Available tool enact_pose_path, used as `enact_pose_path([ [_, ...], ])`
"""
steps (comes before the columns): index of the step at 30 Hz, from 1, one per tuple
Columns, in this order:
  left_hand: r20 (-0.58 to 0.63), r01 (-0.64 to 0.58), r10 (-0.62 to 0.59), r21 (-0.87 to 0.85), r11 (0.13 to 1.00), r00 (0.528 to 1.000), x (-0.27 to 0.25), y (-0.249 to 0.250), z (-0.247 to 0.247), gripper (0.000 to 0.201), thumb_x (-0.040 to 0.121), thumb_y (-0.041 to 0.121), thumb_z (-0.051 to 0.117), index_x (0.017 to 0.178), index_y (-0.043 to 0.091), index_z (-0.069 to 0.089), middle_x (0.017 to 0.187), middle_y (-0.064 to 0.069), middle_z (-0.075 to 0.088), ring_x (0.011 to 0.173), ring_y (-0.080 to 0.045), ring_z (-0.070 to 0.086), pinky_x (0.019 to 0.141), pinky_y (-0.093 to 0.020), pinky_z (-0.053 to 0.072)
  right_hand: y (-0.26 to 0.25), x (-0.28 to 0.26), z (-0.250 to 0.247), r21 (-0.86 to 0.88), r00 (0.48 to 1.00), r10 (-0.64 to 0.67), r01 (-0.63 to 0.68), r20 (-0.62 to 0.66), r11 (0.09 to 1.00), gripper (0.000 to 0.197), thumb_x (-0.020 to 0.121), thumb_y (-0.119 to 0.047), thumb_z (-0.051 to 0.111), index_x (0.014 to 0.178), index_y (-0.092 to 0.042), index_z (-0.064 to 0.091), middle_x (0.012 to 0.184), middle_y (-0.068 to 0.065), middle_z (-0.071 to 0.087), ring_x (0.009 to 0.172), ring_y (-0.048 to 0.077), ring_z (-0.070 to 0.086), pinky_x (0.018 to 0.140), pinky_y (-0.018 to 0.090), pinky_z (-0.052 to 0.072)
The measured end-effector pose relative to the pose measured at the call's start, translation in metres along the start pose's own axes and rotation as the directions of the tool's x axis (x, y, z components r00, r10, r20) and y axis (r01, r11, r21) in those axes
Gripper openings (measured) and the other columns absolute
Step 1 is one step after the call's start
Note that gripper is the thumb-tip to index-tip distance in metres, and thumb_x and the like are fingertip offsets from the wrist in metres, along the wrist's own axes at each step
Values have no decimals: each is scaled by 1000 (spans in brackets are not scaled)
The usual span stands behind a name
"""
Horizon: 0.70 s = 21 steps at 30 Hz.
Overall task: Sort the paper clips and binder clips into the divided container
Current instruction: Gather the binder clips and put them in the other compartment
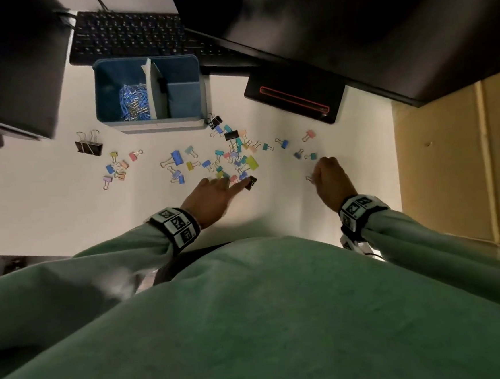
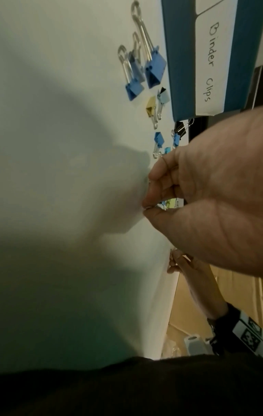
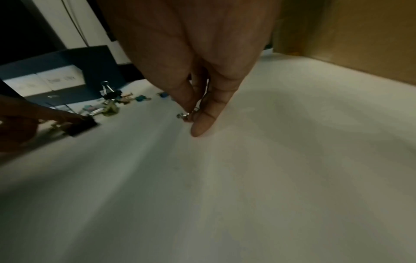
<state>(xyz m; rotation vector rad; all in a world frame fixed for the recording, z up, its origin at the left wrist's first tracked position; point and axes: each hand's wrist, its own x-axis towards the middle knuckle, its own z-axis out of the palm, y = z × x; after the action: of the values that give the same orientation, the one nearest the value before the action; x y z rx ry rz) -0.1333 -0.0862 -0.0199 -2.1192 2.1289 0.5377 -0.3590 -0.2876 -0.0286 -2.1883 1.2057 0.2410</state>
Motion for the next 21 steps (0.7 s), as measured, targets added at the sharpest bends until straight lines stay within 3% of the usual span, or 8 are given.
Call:
enact_pose_path([
  [2, 44, -24, 25, -2, 1000, 999, 0, 1, -1, 75, 91, 1, 40, 151, 32, 7, 126, -21, 54, 93, -32, 59, 86, -40, 44, -28, 7, 8, 76, 994, -104, 101, 41, 992, 4, 92, -10, 49, 90, -6, 49, 101, 17, 52, 86, 30, 55, 74, 35, 44],
  [5, 77, -14, 17, -40, 999, 997, -1, -2, -12, 72, 93, 2, 40, 151, 31, 11, 122, -18, 55, 91, -32, 58, 86, -38, 43, -72, 17, 14, 149, 965, -208, 184, 160, 972, 11, 92, -11, 51, 82, -12, 46, 88, 12, 57, 78, 26, 55, 72, 40, 49],
  [8, -9, 162, -176, -351, 922, 984, -10, -22, -35, 45, 95, 11, 48, 139, 21, 43, 114, -12, 62, 90, -29, 62, 83, -32, 46, -105, 26, 10, 183, 952, -253, 221, 174, 958, 9, 93, -7, 49, 86, -11, 46, 84, 12, 62, 76, 27, 62, 69, 42, 55],
  [10, -106, 260, -368, -530, 807, 924, -18, -49, -52, 17, 94, 15, 55, 109, 12, 62, 99, -10, 66, 80, -25, 63, 76, -29, 48, -129, 32, 3, 240, 944, -291, 250, 155, 938, 6, 94, -6, 49, 89, -9, 48, 85, 11, 65, 76, 26, 65, 67, 39, 57],
  [12, -190, 318, -534, -625, 713, 824, -27, -81, -68, 6, 92, 12, 58, 90, 10, 63, 88, -8, 66, 69, -18, 59, 71, -28, 50, -157, 40, -2, 333, 925, -342, 274, 164, 902, 3, 94, -8, 50, 92, -9, 51, 86, 10, 65, 75, 22, 67, 65, 36, 59],
  [16, -260, 376, -718, -711, 595, 645, -40, -138, -99, 11, 91, 6, 56, 95, 6, 66, 92, -8, 69, 80, -17, 61, 76, -23, 49, -234, 62, -3, 429, 901, -416, 330, 121, 841, 19, 92, -6, 45, 106, -13, 56, 86, 5, 63, 71, 18, 66, 65, 32, 59],
  [19, -298, 408, -771, -711, 573, 563, -40, -171, -114, 14, 88, 3, 54, 95, 8, 65, 91, -7, 70, 78, -16, 61, 76, -19, 46, -300, 81, 3, 443, 907, -420, 362, 37, 820, 21, 91, -3, 46, 99, -11, 64, 77, 3, 65, 65, 13, 65, 65, 33, 59],
  [21, -287, 414, -789, -726, 549, 543, -36, -186, -118, 15, 86, 2, 51, 95, 9, 62, 89, -8, 69, 75, -19, 61, 75, -24, 49, -334, 91, 11, 418, 914, -406, 375, -15, 827, 19, 91, -3, 48, 94, -10, 66, 76, 5, 67, 64, 14, 65, 66, 35, 59],
])
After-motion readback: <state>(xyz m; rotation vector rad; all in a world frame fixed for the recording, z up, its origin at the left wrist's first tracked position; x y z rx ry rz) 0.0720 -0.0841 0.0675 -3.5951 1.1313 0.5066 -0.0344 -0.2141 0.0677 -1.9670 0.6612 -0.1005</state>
